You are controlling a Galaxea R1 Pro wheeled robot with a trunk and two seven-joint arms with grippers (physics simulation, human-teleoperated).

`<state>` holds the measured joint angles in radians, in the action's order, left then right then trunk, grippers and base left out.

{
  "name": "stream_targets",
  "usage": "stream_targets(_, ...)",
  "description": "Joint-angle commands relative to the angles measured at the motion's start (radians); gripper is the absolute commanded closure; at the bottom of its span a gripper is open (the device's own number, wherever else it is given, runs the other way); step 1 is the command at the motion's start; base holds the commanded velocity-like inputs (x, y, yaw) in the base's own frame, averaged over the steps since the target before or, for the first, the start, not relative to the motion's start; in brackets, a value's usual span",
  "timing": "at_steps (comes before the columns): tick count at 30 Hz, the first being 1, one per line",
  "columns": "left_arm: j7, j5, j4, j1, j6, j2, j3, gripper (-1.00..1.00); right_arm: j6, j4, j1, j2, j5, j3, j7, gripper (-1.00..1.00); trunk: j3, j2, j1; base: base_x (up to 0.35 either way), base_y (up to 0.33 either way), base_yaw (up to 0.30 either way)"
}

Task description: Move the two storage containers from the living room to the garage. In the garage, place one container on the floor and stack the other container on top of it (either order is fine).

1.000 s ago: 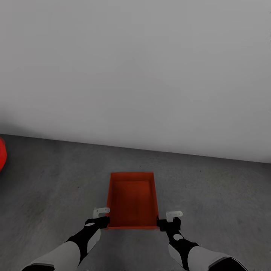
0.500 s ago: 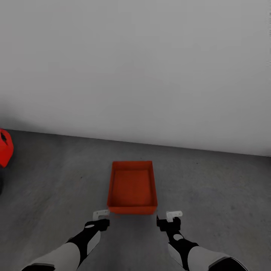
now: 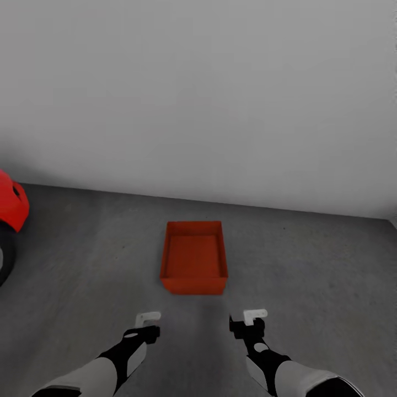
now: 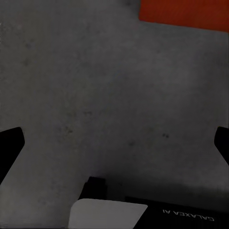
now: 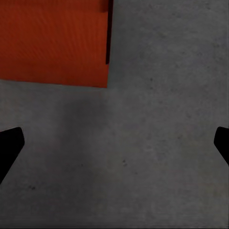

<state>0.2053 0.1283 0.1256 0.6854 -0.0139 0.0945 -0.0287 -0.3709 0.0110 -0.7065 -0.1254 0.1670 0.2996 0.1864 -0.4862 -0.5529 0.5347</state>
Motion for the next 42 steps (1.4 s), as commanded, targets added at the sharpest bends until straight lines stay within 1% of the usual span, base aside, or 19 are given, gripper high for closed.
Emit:
stream_targets(1, 0.003, 0.01, 0.0, 0.0, 0.002, 0.0, -0.004, -1.0, -0.003, 0.001, -0.001, 0.0, 0.009, 0.009, 0.002, -1.0, -0.001, -0.001, 0.0, -0.345, 0.0, 0.0)
stream_targets(9, 0.003, 0.01, -0.017, 0.0, 0.037, 0.0, -0.004, -1.0, -0.003, 0.001, -0.001, 0.0, 0.009, 0.009, 0.002, -1.0, -0.001, -0.001, 0.0, -0.345, 0.0, 0.0)
stream_targets(14, 0.003, 0.011, -0.023, 0.0, 0.039, -0.001, -0.004, -1.0, -0.002, 0.001, -0.001, 0.001, 0.009, 0.009, 0.002, -1.0, -0.001, -0.001, 0.0, -0.34, 0.0, 0.0)
stream_targets(19, 0.003, 0.011, -0.046, 0.0, 0.04, -0.003, -0.004, -1.0, 0.0, 0.001, -0.001, 0.007, 0.007, 0.009, 0.001, -1.0, -0.001, -0.001, 0.0, -0.246, 0.0, 0.0)
stream_targets(21, 0.003, 0.011, -0.051, 0.0, 0.04, -0.006, -0.004, -1.0, 0.001, 0.001, -0.002, 0.009, 0.007, 0.009, 0.002, -1.0, -0.001, -0.001, 0.0, -0.117, 0.0, 0.0)
stream_targets(25, 0.003, 0.012, -0.056, 0.0, 0.04, -0.021, -0.003, -1.0, 0.008, 0.002, -0.002, 0.012, 0.007, 0.01, 0.003, -1.0, -0.001, -0.001, 0.0, -0.049, 0.0, 0.0)
stream_targets(27, 0.002, 0.015, -0.057, 0.0, 0.04, -0.04, -0.003, -1.0, 0.011, 0.006, -0.002, 0.013, 0.008, 0.011, 0.003, -1.0, -0.001, -0.001, 0.0, -0.018, 0.0, 0.0)
stream_targets(28, 0.002, 0.031, -0.058, 0.0, 0.04, -0.057, -0.002, -1.0, 0.012, 0.012, -0.001, 0.013, 0.009, 0.011, 0.004, -1.0, -0.001, -0.001, 0.0, -0.007, 0.0, 0.0)
stream_targets(29, 0.001, 0.041, -0.058, 0.0, 0.04, -0.065, -0.002, -1.0, 0.012, 0.013, -0.001, 0.013, 0.009, 0.011, 0.004, -1.0, -0.001, -0.001, 0.0, -0.006, 0.0, 0.0)
stream_targets(31, -0.003, 0.091, -0.069, 0.0, 0.04, -0.091, -0.002, -1.0, 0.012, 0.017, 0.0, 0.014, 0.01, 0.011, 0.006, -1.0, -0.001, -0.001, 0.0, -0.003, 0.0, 0.0)
stream_targets(32, -0.004, 0.104, -0.077, 0.0, 0.04, -0.099, -0.002, -1.0, 0.012, 0.018, 0.0, 0.014, 0.01, 0.011, 0.006, -1.0, -0.001, -0.001, 0.0, -0.002, 0.0, 0.0)
stream_targets(33, -0.006, 0.125, -0.094, 0.0, 0.041, -0.113, -0.002, -1.0, 0.013, 0.018, 0.0, 0.015, 0.01, 0.012, 0.006, -1.0, -0.001, -0.001, 0.0, -0.001, 0.0, 0.0)
stream_targets(34, -0.008, 0.133, -0.1, 0.0, 0.041, -0.121, -0.002, -1.0, 0.014, 0.019, 0.0, 0.015, 0.01, 0.012, 0.005, -1.0, -0.001, -0.001, 0.0, 0.0, 0.0, 0.0)
stream_targets(35, -0.01, 0.146, -0.11, 0.0, 0.041, -0.137, -0.002, -1.0, 0.015, 0.019, 0.001, 0.015, 0.009, 0.012, 0.005, -1.0, -0.001, -0.001, 0.0, 0.0, 0.0, 0.0)
stream_targets(37, -0.011, 0.154, -0.115, 0.0, 0.041, -0.151, -0.002, -1.0, 0.016, 0.02, 0.001, 0.015, 0.009, 0.012, 0.004, -1.0, -0.001, -0.001, 0.0, 0.0, 0.0, 0.0)
stream_targets(38, -0.012, 0.159, -0.119, 0.0, 0.041, -0.162, -0.002, -1.0, 0.017, 0.02, 0.001, 0.014, 0.008, 0.012, 0.003, -1.0, -0.001, -0.001, 0.0, 0.0, 0.0, 0.0)
stream_targets(40, -0.013, 0.164, -0.122, -0.002, 0.041, -0.173, -0.002, -1.0, 0.017, 0.021, 0.001, 0.013, 0.008, 0.012, 0.003, -1.0, -0.001, -0.001, 0.0, 0.0, 0.0, 0.0)
stream_targets(42, -0.013, 0.166, -0.124, -0.001, 0.041, -0.179, -0.002, -1.0, 0.018, 0.021, 0.001, 0.013, 0.008, 0.013, 0.003, -1.0, -0.001, -0.001, 0.0, 0.0, 0.0, 0.0)
